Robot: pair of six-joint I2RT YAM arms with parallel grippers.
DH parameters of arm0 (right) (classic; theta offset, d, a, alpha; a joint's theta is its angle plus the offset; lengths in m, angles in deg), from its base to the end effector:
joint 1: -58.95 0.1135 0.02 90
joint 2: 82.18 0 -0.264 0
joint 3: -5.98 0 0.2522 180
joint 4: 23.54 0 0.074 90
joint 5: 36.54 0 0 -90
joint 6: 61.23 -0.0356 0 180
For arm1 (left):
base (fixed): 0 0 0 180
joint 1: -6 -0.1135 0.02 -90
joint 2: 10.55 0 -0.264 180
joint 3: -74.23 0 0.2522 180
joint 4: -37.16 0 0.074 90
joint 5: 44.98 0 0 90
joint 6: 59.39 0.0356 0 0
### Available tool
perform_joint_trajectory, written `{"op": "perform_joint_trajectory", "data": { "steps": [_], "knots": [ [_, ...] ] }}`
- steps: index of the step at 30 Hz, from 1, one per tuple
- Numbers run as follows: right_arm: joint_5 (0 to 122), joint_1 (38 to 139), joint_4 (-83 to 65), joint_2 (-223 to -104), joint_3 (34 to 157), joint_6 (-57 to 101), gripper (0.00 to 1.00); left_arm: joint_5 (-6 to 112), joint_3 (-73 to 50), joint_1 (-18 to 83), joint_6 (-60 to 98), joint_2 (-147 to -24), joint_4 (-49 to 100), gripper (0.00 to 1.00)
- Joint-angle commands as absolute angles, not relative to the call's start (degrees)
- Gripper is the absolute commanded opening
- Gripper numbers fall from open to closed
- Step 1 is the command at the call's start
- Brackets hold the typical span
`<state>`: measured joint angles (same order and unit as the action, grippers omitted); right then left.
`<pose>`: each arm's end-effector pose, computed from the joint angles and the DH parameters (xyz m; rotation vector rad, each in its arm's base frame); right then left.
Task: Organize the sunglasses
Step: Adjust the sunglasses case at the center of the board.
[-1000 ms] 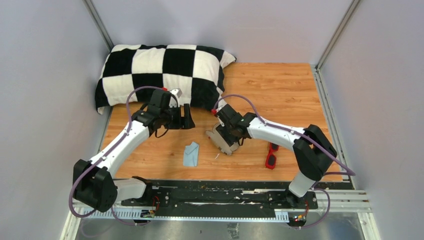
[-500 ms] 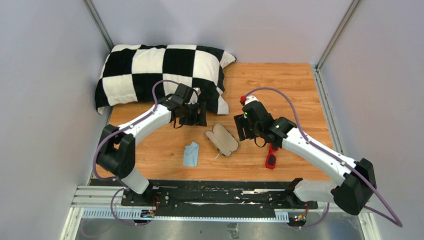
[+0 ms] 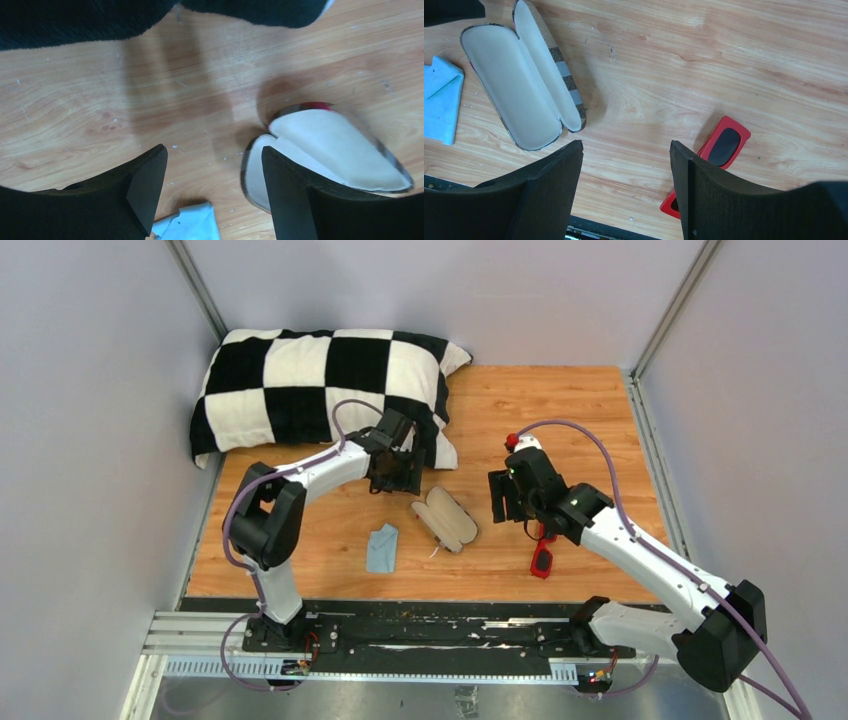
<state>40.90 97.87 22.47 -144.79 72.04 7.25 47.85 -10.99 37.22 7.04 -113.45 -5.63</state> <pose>0.1841 0.1387 0.2895 -0.2386 2.2969 0.2908 0.3183 -0.1950 0.1989 0.1962 2.6732 -0.3838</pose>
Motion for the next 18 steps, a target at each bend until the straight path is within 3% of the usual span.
{"op": "perform_joint_trajectory", "data": {
  "steps": [1, 18],
  "knots": [
    [40.4, 96.8, 23.6, -145.0, 71.3, 6.7, 0.70, 45.1, -9.5, 38.2, 7.8, -114.2, -7.4, 0.73],
    [40.7, 95.3, 23.4, -144.7, 71.8, 7.5, 0.71, 47.8, -4.0, 48.4, 7.6, -108.1, -13.7, 0.74]
  ]
}}
